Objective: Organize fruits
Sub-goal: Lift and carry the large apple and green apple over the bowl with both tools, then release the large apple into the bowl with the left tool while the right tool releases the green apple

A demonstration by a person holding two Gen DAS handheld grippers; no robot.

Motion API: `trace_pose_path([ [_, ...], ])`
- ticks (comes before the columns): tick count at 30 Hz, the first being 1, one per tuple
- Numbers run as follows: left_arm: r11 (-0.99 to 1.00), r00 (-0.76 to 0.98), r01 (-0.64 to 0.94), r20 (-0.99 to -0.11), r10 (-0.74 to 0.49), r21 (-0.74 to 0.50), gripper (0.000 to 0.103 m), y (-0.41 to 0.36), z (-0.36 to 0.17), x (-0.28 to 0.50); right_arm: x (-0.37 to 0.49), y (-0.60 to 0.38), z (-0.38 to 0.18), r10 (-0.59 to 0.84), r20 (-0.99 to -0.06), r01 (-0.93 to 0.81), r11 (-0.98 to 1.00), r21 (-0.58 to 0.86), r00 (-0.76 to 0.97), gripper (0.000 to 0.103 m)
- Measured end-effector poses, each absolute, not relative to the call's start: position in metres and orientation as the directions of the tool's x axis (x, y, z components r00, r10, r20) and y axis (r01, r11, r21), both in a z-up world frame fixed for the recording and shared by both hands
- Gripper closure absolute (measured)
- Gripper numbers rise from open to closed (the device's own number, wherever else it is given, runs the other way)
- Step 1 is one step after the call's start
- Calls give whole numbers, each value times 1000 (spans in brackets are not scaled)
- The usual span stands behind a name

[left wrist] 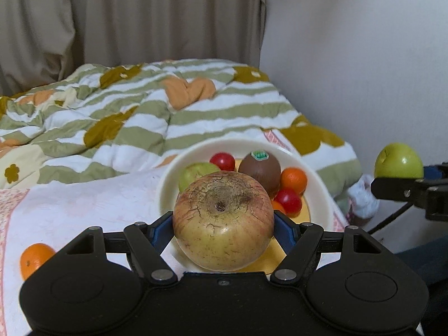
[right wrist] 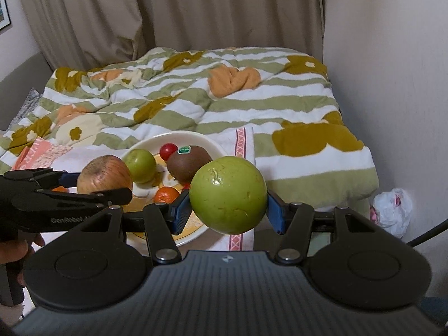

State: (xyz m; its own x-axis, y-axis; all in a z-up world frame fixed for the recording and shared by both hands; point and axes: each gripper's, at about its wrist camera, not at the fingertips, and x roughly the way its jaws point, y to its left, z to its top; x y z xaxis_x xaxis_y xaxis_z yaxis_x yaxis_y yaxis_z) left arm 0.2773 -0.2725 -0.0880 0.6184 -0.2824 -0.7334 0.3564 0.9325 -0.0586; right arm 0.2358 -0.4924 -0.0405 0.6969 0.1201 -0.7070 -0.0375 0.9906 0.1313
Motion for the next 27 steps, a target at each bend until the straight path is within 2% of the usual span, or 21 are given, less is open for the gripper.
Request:
trace_pose_path([
  [10,925,573,376,-772,-274,-50,25,-279,-109,292,245,-494,-52,103,-728,-5,991,136,678,31],
  [13,927,609,367,-735,-299,-73,0,-275,-97,289,245,-494,-50,99,-727,0,991,135,680,31],
  [16,926,613,362,-722,-321,-105,0,-268,-87,284,244,-496,-47,99,-721,0,991,136,686,31],
  [27,968,675,240,-705,-216,-67,0,-234,-57,256,249,-480,-46,154,-716,-80,987,136,681,31],
])
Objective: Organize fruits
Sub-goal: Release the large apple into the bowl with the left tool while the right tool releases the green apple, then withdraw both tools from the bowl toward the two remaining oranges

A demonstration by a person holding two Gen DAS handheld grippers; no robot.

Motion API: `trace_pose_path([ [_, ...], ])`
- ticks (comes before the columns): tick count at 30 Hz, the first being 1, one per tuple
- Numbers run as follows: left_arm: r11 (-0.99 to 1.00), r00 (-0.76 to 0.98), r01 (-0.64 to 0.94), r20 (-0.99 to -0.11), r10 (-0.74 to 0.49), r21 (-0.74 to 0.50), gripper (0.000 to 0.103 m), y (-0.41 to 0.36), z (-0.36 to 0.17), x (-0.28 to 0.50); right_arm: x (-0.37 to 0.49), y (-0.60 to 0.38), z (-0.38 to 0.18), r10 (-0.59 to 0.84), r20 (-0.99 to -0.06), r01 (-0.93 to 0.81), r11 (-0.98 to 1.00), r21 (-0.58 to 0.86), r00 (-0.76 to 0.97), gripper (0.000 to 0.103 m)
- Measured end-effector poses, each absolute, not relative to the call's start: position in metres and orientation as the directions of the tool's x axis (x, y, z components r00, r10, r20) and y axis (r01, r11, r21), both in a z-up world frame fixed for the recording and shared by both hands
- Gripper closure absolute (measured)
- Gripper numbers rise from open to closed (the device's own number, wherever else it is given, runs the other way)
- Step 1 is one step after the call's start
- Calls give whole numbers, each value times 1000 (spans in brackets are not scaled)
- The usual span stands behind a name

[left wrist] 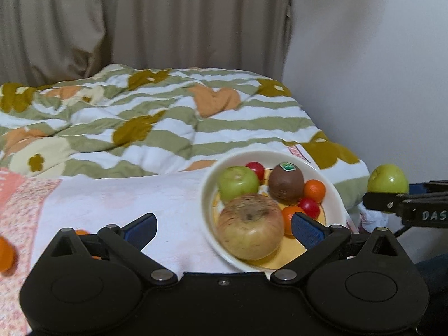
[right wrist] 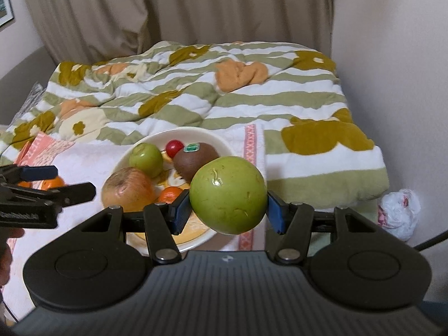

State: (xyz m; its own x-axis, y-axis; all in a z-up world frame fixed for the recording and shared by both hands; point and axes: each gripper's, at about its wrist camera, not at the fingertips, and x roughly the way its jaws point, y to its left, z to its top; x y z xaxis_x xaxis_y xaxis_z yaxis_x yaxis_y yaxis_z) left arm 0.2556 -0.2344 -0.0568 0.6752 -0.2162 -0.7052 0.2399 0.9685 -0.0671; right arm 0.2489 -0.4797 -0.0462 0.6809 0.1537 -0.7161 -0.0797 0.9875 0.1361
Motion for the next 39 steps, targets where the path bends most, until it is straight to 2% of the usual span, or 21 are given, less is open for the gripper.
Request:
trace_pose_path([
  [10,990,715,127,-686,-137,-66,0,-210,-45,230,260,-436,-77,223,-740,-216,970,107,634,31],
  [18,996,725,68,-684,-84,-50,0,-196,-46,209,261,-424,-97,239,-740,-240,965,108,629,31],
  [20,997,726,55,-683,-75,-51,0,-194,-46,204,259,-422,-97,236,-733,-245,965,97,639,25],
  [22,998,727,44,-683,-67,-51,0,-191,-46,199,253,-421,-92,222,-711,-247,966,71,667,0],
  [25,999,730,27,-681,-51,-45,0,-189,-45,192,244,-421,-83,190,-677,-236,972,25,711,0],
  [39,999,791,-44,-611,16,-31,0,-183,-10,139,203,-428,-41,210,-658,-260,965,23,723,0],
])
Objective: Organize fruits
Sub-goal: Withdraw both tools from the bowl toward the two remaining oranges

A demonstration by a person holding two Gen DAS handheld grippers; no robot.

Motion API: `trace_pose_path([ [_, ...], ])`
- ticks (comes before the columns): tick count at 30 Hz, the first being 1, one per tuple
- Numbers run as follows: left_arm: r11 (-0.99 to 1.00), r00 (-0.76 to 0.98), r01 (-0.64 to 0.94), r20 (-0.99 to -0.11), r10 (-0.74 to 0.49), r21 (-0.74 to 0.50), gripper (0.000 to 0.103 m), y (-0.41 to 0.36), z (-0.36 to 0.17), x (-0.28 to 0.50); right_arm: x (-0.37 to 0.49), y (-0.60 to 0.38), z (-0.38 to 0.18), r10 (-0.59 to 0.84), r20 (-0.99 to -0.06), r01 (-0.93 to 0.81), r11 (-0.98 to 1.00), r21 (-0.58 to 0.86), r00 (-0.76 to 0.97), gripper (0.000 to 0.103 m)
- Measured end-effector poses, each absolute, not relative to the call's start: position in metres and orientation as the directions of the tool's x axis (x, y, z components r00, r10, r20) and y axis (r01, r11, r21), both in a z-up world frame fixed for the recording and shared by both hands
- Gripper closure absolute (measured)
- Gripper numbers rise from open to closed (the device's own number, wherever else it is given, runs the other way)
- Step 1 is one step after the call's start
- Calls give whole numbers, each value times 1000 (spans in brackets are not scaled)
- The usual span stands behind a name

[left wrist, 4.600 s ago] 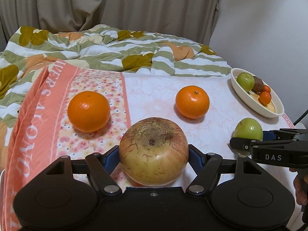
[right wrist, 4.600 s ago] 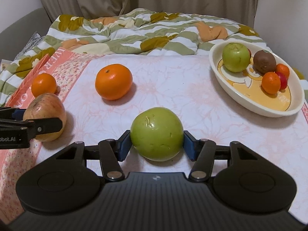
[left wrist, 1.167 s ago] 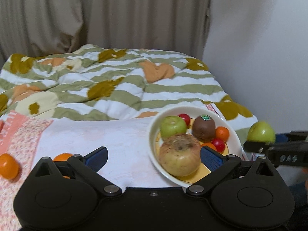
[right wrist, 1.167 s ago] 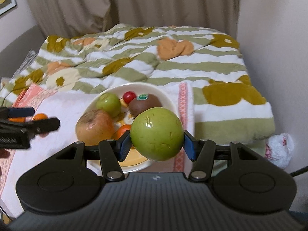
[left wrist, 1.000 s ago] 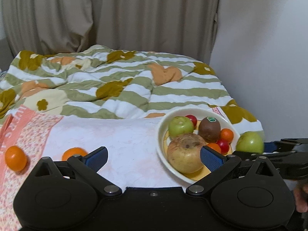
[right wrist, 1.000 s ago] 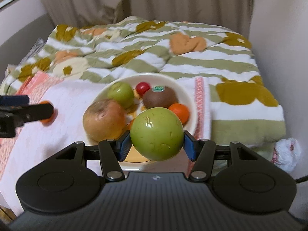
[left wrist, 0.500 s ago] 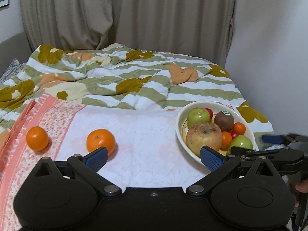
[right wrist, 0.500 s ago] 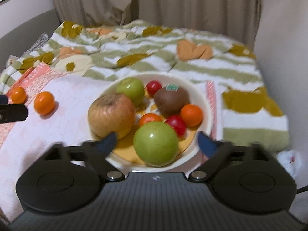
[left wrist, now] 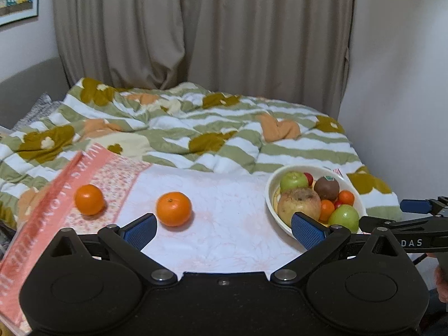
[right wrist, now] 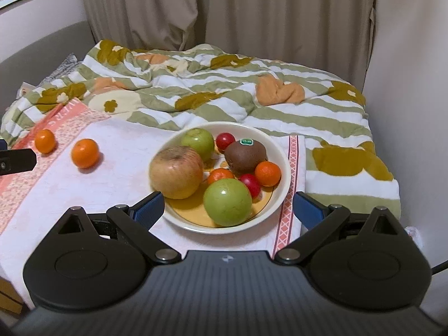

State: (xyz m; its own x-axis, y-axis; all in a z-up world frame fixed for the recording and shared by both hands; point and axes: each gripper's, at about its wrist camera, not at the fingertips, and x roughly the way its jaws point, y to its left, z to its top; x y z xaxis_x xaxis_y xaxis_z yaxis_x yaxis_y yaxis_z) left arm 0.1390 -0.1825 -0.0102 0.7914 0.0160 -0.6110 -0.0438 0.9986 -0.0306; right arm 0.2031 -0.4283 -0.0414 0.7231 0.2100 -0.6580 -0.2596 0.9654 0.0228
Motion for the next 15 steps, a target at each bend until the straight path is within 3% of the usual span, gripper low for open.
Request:
trace_pose_path([
  [8,992,825,-120,-553,118,33,0,-163,19,103,181,-414,-4,273,-612,-314,948,43,742,0],
  [15,979,810,-188,-552,198,75,0,-127,26,94,171,-386,26,320,-586,-351,934,65,744,0],
])
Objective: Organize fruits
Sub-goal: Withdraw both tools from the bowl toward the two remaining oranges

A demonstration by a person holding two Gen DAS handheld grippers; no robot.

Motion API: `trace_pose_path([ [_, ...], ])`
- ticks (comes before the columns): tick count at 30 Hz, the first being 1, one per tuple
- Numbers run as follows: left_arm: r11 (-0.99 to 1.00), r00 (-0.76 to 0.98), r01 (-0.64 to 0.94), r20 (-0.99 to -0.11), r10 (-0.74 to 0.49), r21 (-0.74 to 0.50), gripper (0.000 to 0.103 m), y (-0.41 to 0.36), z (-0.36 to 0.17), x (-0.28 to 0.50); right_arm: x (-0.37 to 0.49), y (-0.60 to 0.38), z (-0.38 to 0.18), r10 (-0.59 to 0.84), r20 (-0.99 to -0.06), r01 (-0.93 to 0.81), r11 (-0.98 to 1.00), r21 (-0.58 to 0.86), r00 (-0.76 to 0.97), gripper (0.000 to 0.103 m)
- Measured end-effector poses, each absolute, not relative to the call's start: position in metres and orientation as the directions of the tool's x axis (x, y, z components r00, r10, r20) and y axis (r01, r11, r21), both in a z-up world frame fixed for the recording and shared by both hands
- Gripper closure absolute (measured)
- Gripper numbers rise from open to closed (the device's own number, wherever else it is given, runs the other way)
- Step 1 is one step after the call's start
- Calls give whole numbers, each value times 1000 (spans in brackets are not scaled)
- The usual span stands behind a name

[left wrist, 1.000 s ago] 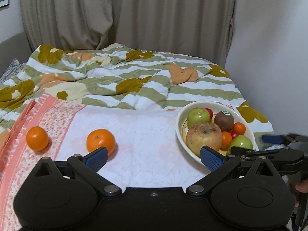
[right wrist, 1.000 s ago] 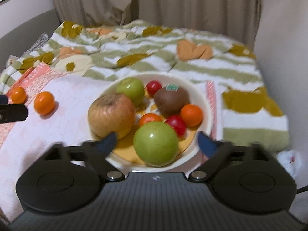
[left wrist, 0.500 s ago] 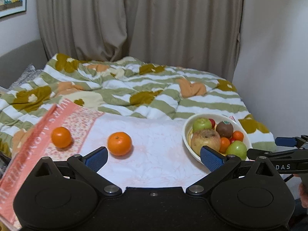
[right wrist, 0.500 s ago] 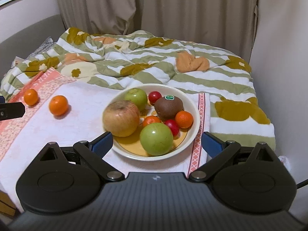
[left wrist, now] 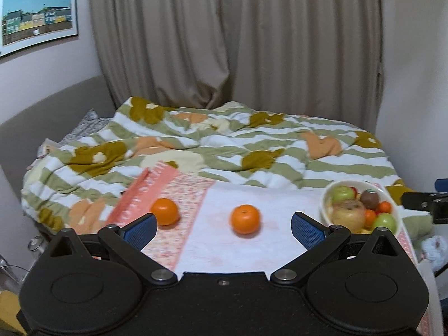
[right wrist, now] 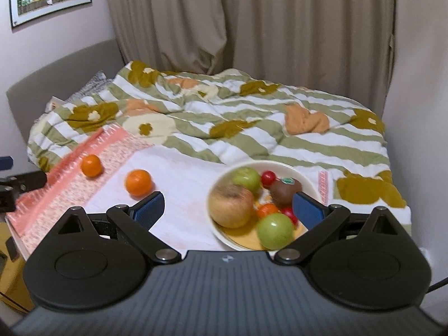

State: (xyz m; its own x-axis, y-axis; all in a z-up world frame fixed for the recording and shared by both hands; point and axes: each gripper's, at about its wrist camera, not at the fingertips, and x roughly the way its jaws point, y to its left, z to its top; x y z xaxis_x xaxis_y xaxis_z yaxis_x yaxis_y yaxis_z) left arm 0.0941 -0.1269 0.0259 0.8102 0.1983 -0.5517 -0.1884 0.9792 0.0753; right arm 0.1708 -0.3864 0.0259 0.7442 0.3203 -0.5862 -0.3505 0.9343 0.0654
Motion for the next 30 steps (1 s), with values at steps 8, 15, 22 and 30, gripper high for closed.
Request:
trace_pose_path([
  [8,978,805,-186,-555,208,98,0,-66,23,100,170,-331,37,315,-585,-344,937,65,747,0],
  [15,990,798,-108,-586,141,91,0,-10,12,121,177,-272,31,267,-613,-285,956,71,743,0],
  [22,996,775,-7,-628,62,90,0,35,-9,156,193,-211,8,211,-663,-214,974,78,719,0],
  [30,994,740,93,-673,-25,65,0,67,-39,205,229,-159,-30,155,-714,-148,986,73,683,0],
])
